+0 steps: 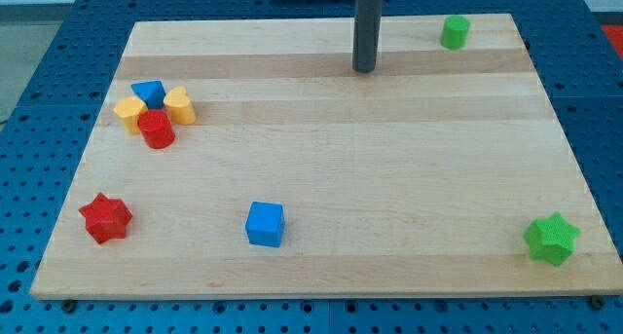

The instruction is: Drag the green circle towards the red star

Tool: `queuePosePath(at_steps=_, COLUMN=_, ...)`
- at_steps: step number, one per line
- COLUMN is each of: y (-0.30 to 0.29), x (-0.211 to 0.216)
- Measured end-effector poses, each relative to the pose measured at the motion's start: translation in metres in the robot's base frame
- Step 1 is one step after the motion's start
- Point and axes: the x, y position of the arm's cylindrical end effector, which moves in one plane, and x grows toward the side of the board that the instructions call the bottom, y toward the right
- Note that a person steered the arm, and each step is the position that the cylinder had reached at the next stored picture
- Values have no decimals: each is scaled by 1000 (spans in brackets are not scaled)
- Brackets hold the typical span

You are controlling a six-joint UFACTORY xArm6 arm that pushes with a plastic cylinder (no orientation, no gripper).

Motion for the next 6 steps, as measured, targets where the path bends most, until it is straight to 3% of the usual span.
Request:
queuePosePath(at_steps=1, y=24, x=6)
queuePosePath(at_steps=3, y=179, x=5)
queuePosePath(at_steps=4, y=198, x=-55)
queuePosePath(at_steps=5, y=189, x=-85)
queuePosePath(at_steps=6, y=148, x=-77)
